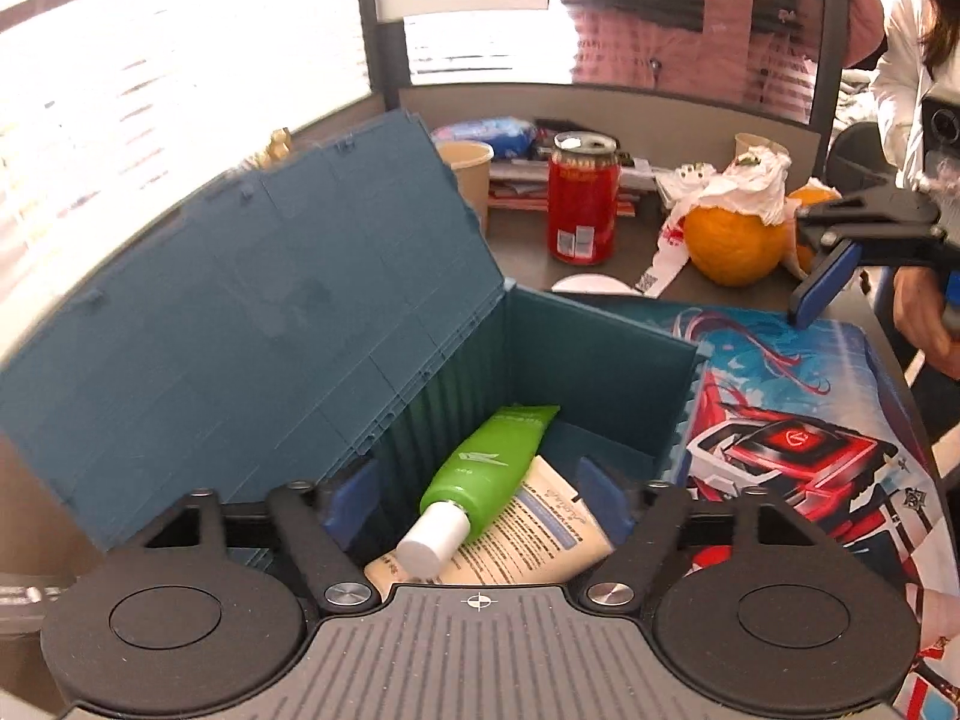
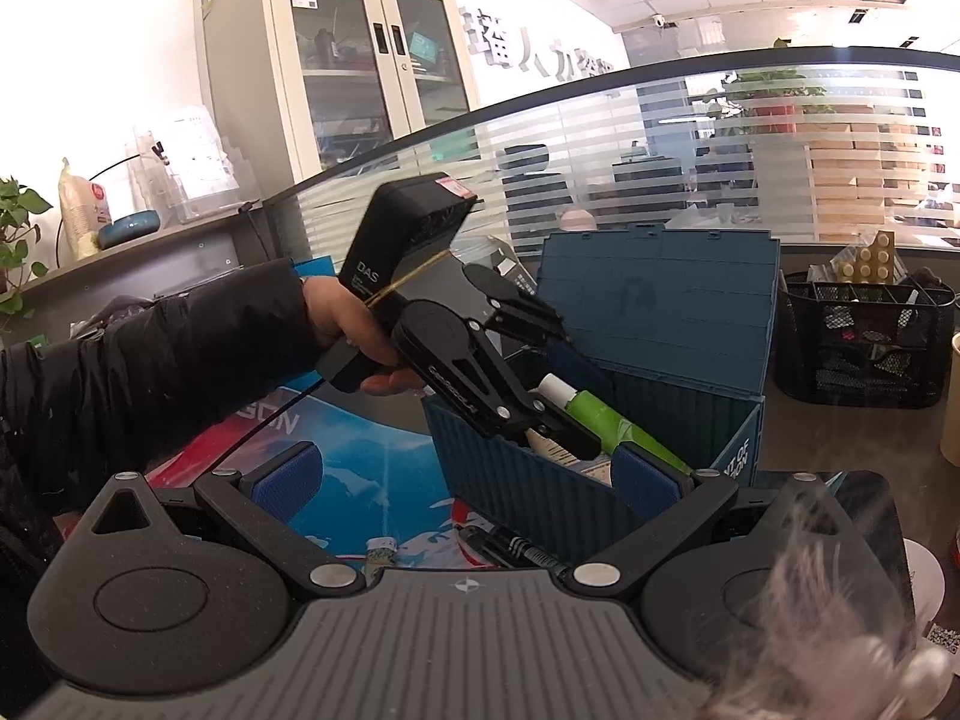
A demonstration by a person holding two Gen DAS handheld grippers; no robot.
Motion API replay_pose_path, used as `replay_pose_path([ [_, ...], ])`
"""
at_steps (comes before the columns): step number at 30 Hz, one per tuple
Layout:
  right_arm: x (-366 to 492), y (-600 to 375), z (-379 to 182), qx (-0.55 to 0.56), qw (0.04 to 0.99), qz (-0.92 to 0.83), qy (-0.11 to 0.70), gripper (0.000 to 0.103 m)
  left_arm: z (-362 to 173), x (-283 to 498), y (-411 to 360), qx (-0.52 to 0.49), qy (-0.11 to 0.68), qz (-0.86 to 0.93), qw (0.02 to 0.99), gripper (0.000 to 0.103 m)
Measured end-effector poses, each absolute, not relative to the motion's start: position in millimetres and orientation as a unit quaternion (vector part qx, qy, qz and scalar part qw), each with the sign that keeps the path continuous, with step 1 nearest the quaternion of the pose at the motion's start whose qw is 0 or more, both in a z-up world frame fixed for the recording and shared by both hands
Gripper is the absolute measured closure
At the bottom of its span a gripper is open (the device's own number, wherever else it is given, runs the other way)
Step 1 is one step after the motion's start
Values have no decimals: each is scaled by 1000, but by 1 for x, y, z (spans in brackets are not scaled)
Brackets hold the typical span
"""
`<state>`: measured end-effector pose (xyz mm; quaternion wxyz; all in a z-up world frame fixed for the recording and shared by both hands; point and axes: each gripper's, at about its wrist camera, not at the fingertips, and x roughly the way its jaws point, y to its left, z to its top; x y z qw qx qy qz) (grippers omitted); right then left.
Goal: Organize rigid objects
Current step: 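Open the left gripper and withdraw it from the box, then move the right gripper to the white lighter and close on it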
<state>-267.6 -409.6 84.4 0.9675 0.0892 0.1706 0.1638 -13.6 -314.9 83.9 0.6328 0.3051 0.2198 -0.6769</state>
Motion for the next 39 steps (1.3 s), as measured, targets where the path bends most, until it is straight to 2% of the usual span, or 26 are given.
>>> replay_pose_path([
  [3, -264, -400, 80, 82, 966, 163, 182, 0, 96, -20, -295, 285, 200, -667, 659, 8],
  [9, -257, -376, 62, 67, 959, 180, 208, 0, 116, -40, -249, 202, 170, -644, 718, 3],
  [15, -241, -349, 48, 36, 954, 169, 243, 0, 116, -61, -212, 122, 172, -613, 762, 1],
  [21, -227, -322, 30, 19, 946, 180, 267, 1, 97, -83, -182, 135, 164, -570, 794, 0],
  [27, -217, -303, 23, -5, 945, 174, 278, 4, 90, -81, -155, 94, 175, -540, 818, 0],
  [35, -209, -290, 15, -26, 940, 176, 290, 19, 85, -82, -133, 60, 178, -493, 850, 0],
  [39, -201, -287, 11, -26, 937, 175, 300, 46, 82, -81, -131, 44, 182, -477, 859, 0],
])
